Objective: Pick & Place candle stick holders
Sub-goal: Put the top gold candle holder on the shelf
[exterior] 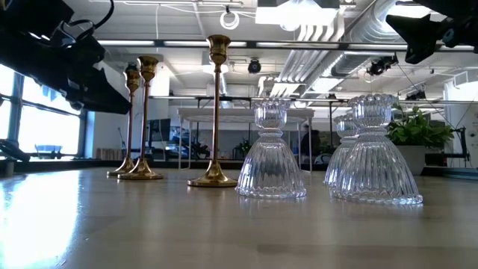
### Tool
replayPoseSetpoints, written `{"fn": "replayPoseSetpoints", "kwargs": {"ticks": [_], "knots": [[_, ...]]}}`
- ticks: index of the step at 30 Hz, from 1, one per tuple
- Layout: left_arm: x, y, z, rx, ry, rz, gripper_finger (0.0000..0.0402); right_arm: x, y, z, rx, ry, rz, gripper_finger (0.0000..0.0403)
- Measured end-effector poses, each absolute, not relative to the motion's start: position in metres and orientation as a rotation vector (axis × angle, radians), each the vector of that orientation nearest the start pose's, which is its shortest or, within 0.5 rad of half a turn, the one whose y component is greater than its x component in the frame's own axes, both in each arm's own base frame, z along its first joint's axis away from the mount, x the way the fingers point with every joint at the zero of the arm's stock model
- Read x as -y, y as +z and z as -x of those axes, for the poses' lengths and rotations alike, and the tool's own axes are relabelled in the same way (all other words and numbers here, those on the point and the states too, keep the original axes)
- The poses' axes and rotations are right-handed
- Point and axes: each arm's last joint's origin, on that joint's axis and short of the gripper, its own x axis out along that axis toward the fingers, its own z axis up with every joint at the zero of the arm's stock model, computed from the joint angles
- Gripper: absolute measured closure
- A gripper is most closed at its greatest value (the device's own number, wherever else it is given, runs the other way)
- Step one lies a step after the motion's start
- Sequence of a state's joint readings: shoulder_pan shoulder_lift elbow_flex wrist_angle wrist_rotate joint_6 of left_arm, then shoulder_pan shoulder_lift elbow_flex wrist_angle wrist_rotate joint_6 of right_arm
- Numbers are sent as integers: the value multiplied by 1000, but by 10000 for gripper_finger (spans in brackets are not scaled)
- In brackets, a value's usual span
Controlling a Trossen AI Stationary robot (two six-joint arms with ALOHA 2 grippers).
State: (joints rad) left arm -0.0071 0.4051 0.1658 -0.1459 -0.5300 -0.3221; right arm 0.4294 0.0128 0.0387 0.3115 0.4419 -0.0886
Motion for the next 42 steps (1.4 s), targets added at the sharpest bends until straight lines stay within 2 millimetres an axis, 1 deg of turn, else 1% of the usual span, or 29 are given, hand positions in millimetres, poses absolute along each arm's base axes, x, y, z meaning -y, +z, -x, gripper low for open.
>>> {"fn": "replayPoseSetpoints", "kwargs": {"ticks": [7,15,20,22,24,26,30,31,38,40,42], "knots": [[-15,173,-121,-280,622,173,215,-25,204,-85,305,-25,-56,146],[-15,173,-131,-271,622,152,215,-26,201,-86,274,-23,-45,146],[-15,171,-136,-281,623,137,218,-26,200,-86,264,-17,-67,146],[-15,170,-138,-282,624,136,229,-26,200,-86,264,-15,-66,146],[-15,169,-138,-291,633,134,253,-26,200,-86,264,-15,-66,146],[-16,168,-139,-296,648,132,290,-26,200,-86,264,-15,-66,146],[-16,168,-139,-293,664,131,380,-26,200,-86,264,-13,-65,146],[-16,168,-138,-294,669,127,387,-26,200,-86,264,-13,-64,146],[-16,169,-139,-298,666,127,392,-26,200,-86,264,-14,-63,146],[-16,176,-140,-299,659,118,392,-26,200,-86,264,-13,-63,146],[-16,189,-143,-304,643,97,392,-26,200,-86,264,-13,-63,146]]}}
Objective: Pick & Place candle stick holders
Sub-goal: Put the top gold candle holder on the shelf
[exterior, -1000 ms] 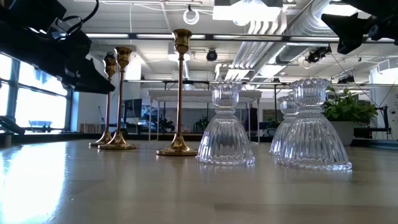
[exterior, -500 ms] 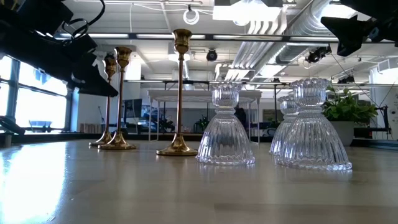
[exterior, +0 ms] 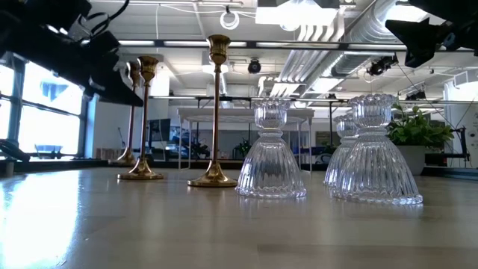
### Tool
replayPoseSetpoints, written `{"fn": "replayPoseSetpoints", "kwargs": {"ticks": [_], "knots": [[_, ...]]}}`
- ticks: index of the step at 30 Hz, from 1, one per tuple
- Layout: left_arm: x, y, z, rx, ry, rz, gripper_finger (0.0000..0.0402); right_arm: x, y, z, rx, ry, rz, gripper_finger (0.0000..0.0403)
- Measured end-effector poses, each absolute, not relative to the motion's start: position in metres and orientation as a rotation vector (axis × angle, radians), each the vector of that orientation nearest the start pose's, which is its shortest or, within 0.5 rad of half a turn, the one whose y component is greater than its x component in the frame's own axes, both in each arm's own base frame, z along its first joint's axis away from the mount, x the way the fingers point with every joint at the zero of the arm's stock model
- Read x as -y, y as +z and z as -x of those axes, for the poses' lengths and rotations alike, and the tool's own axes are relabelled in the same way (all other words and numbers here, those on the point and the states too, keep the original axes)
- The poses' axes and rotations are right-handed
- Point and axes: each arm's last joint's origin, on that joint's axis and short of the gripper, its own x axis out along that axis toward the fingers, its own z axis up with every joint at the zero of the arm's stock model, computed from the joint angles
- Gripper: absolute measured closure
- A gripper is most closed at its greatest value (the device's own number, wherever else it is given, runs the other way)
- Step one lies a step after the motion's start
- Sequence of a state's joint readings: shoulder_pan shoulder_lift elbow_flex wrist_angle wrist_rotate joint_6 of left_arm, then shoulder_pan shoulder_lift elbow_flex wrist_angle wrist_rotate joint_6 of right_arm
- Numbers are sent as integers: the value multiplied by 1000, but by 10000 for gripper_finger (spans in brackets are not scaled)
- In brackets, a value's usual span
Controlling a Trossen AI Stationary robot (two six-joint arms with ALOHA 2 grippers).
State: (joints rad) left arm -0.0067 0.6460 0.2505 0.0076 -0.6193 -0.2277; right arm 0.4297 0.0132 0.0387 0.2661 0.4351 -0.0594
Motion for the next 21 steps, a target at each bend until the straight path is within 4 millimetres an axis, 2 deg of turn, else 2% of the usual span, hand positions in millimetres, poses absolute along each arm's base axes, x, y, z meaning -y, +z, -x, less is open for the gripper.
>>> {"fn": "replayPoseSetpoints", "kwargs": {"ticks": [10,21], "knots": [[-18,271,-140,-331,727,-2,392,-26,200,-86,265,-8,-97,146],[-18,363,-134,-194,698,-130,392,-25,200,-86,263,-41,-101,146]]}}
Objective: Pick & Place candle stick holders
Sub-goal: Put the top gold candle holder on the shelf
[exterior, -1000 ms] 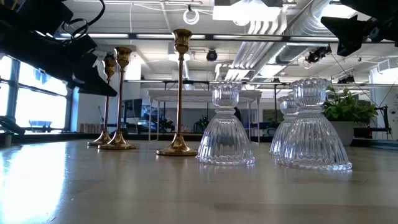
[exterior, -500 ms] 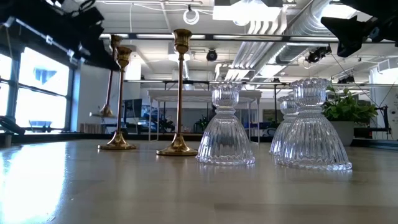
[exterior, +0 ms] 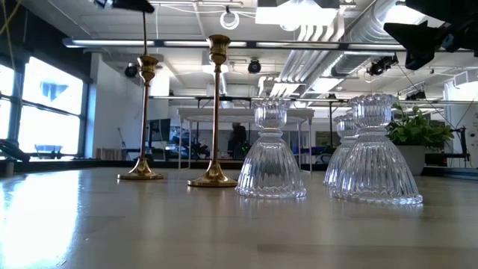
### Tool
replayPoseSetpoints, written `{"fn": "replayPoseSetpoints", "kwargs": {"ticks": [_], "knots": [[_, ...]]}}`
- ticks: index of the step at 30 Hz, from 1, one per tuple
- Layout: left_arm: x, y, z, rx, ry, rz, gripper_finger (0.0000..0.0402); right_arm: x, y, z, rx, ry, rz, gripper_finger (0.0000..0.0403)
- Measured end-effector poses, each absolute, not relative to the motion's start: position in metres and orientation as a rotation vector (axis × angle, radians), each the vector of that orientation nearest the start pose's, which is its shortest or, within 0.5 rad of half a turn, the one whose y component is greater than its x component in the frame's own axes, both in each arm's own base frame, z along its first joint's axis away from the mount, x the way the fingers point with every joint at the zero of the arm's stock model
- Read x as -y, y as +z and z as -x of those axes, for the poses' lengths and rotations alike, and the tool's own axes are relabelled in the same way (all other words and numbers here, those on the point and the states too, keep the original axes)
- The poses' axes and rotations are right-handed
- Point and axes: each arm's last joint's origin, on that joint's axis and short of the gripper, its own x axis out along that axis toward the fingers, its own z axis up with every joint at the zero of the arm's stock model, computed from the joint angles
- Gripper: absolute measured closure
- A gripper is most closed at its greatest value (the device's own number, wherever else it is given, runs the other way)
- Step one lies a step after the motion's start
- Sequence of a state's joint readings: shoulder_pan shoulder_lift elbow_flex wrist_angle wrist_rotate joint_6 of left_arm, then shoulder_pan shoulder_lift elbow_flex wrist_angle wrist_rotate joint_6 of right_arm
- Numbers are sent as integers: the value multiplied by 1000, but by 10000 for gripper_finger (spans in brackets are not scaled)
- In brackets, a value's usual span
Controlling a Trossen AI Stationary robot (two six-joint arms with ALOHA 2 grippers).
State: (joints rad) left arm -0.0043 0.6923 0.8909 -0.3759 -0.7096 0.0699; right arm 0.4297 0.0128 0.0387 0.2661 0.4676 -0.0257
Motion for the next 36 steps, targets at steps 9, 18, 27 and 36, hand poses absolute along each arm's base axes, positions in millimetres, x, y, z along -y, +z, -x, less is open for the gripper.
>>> {"fn": "replayPoseSetpoints", "kwargs": {"ticks": [9,18,27,36], "knots": [[-47,425,-163,-274,704,-134,392,-25,200,-86,259,-51,-96,146],[-115,456,-209,-209,499,-41,393,-25,197,-87,231,-52,-79,146],[-205,438,-205,-196,585,95,393,-27,196,-88,217,-9,-88,146],[-254,410,-211,-218,574,168,393,-27,195,-89,207,-3,-121,146]]}}
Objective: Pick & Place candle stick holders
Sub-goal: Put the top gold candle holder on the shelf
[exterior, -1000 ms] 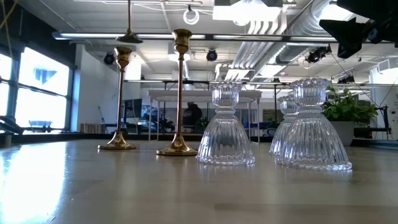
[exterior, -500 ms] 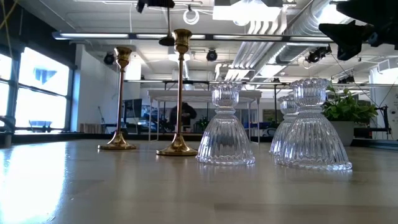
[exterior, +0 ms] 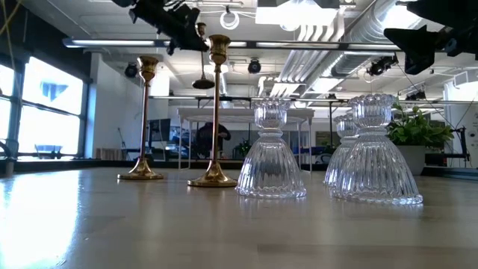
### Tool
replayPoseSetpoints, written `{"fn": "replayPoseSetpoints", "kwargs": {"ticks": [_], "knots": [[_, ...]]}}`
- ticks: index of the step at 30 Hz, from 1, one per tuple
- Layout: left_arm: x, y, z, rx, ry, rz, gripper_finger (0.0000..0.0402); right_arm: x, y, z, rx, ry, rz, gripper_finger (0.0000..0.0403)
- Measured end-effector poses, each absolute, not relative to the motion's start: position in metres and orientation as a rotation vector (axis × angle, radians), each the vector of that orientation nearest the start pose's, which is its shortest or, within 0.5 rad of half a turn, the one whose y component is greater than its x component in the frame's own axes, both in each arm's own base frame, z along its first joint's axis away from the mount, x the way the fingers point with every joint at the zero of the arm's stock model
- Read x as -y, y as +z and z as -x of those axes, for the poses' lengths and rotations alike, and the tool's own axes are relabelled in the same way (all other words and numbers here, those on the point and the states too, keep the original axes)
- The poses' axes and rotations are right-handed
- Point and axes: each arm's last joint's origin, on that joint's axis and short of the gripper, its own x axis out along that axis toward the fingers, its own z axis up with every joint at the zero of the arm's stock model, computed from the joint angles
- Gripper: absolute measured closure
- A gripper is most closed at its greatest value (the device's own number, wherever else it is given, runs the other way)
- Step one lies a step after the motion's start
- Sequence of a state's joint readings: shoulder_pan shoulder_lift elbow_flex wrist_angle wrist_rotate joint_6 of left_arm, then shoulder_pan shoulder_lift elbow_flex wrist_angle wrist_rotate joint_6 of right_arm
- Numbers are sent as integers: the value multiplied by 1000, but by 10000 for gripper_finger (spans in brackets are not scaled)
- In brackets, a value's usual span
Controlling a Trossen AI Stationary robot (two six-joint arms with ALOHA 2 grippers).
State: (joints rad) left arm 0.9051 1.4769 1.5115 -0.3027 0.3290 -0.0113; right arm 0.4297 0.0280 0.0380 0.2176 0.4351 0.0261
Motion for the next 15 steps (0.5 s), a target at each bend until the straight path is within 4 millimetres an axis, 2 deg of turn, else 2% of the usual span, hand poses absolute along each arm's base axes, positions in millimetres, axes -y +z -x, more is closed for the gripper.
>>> {"fn": "replayPoseSetpoints", "kwargs": {"ticks": [6,10,15], "knots": [[-257,393,-225,-282,472,185,393,-27,194,-89,203,-3,-120,146],[-257,384,-229,-327,475,168,393,-27,194,-89,203,-2,-120,146],[-259,355,-234,-325,488,138,393,-27,193,-89,196,-2,-120,146]]}}
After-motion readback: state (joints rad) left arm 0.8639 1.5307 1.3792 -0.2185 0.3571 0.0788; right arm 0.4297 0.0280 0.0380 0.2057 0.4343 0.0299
